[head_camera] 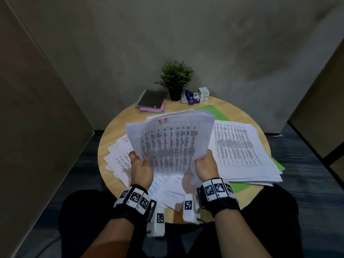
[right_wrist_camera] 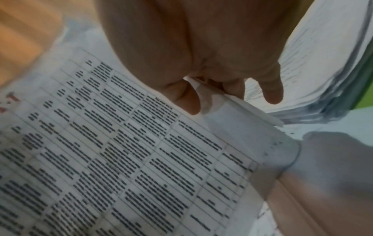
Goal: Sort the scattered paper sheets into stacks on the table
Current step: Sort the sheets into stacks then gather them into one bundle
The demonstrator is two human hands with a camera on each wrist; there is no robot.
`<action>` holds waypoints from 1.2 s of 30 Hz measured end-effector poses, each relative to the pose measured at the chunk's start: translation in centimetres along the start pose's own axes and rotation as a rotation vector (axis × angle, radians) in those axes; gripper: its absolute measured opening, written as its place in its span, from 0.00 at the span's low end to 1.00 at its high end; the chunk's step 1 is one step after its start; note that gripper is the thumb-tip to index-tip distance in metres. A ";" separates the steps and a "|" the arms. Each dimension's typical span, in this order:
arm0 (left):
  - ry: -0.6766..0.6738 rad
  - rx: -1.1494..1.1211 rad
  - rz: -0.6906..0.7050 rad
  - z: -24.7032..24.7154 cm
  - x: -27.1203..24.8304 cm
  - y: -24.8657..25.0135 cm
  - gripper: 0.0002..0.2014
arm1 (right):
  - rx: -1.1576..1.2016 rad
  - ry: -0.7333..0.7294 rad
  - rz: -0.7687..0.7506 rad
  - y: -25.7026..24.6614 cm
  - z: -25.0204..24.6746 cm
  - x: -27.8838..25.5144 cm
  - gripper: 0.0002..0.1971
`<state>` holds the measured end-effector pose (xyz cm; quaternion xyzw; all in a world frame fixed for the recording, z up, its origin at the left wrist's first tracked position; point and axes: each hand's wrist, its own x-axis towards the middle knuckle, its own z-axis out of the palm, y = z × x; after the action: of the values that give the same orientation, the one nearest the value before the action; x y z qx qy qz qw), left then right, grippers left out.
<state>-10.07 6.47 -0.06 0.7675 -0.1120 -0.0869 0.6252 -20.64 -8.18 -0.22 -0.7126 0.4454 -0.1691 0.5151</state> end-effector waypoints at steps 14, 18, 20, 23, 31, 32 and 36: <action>-0.244 0.075 -0.048 10.5 -0.4 1.8 0.33 | -0.027 0.281 -0.030 1.9 -12.5 3.4 0.07; -0.326 0.075 -0.091 15.4 -0.3 2.7 0.30 | -0.079 0.359 0.070 3.3 -16.0 5.8 0.17; -0.362 0.147 -0.087 17.6 -0.1 2.7 0.28 | -0.126 0.383 0.100 3.9 -17.1 7.3 0.19; -0.418 0.235 -0.103 19.6 -0.2 2.4 0.26 | -0.196 0.384 0.150 4.9 -18.0 9.5 0.18; -0.668 0.470 -0.232 20.9 -0.9 1.0 0.33 | -0.472 0.131 0.315 8.6 -17.2 11.7 0.25; -0.669 0.452 -0.235 20.7 -0.8 0.8 0.33 | -0.469 0.127 0.319 8.7 -17.1 11.6 0.25; -0.650 0.305 -0.269 19.1 0.1 1.5 0.35 | -0.456 0.195 0.288 7.8 -17.4 11.2 0.31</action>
<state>-15.28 -11.81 -2.52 0.7919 -0.2143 -0.3896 0.4186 -30.25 -27.98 -2.39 -0.7197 0.6160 -0.0572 0.3151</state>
